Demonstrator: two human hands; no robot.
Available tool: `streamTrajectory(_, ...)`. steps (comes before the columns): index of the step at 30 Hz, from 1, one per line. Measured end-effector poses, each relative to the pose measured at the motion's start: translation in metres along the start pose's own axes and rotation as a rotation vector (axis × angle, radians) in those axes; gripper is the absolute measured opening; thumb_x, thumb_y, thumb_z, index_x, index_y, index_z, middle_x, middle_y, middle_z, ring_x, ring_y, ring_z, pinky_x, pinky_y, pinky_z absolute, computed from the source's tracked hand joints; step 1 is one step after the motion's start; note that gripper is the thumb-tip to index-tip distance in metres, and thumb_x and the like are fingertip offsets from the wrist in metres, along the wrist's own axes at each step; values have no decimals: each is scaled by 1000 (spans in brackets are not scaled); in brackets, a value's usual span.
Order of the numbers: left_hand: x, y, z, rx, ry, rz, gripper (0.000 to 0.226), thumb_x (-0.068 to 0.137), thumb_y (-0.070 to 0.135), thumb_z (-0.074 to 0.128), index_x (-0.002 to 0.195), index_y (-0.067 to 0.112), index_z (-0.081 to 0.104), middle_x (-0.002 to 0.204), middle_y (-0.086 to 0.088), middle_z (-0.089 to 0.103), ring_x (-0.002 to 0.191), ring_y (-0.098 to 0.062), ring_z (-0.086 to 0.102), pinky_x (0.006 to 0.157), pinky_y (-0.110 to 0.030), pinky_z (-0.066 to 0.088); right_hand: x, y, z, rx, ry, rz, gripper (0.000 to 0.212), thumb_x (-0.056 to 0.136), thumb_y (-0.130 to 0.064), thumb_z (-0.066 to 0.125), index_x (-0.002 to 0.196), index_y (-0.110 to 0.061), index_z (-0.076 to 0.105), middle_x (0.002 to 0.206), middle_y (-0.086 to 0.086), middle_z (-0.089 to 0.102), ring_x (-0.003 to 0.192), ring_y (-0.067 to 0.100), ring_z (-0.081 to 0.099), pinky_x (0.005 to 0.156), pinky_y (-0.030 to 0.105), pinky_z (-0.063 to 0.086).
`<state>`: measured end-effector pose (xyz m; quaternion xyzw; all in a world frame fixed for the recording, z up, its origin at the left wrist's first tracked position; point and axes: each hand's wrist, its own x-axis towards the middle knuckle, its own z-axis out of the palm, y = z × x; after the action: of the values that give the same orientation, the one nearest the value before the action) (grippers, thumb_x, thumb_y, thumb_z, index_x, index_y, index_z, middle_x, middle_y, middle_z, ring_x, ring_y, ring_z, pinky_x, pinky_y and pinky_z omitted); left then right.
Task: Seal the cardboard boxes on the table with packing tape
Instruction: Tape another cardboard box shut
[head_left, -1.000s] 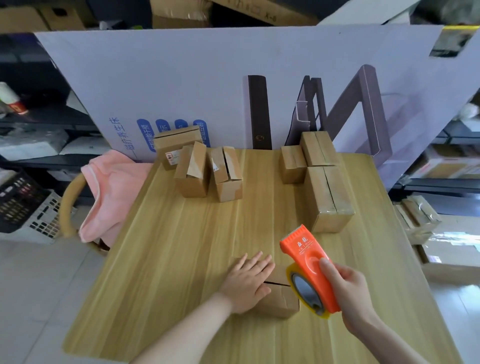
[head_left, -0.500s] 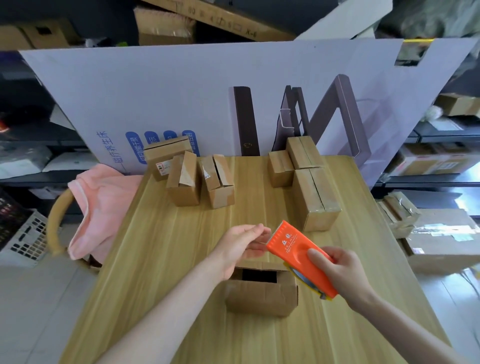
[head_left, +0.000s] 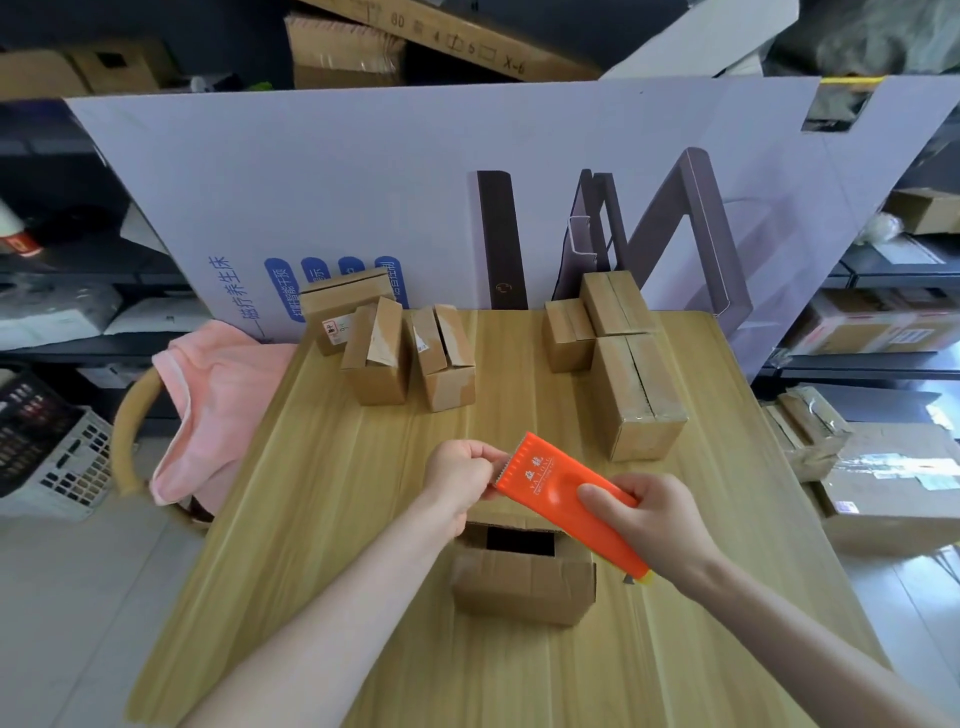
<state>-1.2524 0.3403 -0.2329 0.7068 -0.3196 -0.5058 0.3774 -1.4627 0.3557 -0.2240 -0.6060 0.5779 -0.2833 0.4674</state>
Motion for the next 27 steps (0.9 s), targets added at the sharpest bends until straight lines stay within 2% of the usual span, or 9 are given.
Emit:
streamTrajectory(3,-1,-3,-6,17,39,1,24,83,-8,56,68,7,67,62,-1,70,46,-2,62,42,-15,44,5,-4,-1,-78,-29,-5,33,80,-39,73,54,-21,65,45,-3,61,36,17,60,29,27,44)
streamTrajectory(5,0,-7,-13,16,54,7,23,78,-10,58,67,7,69,62,-2,71,52,-9,64,46,-18,48,7,-4,-6,-122,-47,-4,37,80,-38,74,51,-17,62,45,-2,61,34,14,57,29,23,40)
streamTrajectory(12,9,-26,-53,-10,168,-9,6,79,3,73,73,4,72,64,-4,72,54,-10,64,54,-20,50,22,-2,-27,-230,-172,63,37,81,-43,73,67,-9,70,59,3,70,47,7,61,44,21,44)
streamTrajectory(15,9,-38,-58,-46,225,-21,6,78,5,74,74,4,71,64,-6,72,53,-11,64,54,-21,50,38,-3,-23,-274,-239,63,37,79,-46,74,64,-13,69,55,-5,68,46,4,59,43,18,42)
streamTrajectory(18,8,-52,-59,-48,273,-37,8,78,7,75,71,4,71,63,-6,71,52,-12,63,56,-23,51,56,7,-11,-367,-295,54,39,78,-49,73,65,-13,70,57,-5,68,51,5,62,46,19,45)
streamTrajectory(23,11,-84,-50,-24,338,-115,15,77,14,74,64,11,70,59,-4,70,49,-12,61,60,-29,55,77,36,15,-575,-349,48,46,75,-59,69,68,-13,71,68,-1,70,59,12,64,54,28,49)
streamTrajectory(27,17,-106,-44,-38,377,-182,23,75,19,73,53,13,66,54,-4,68,46,-16,58,65,-35,56,83,46,30,-677,-352,70,47,70,-65,64,67,-18,70,65,-6,68,62,10,65,57,29,52)
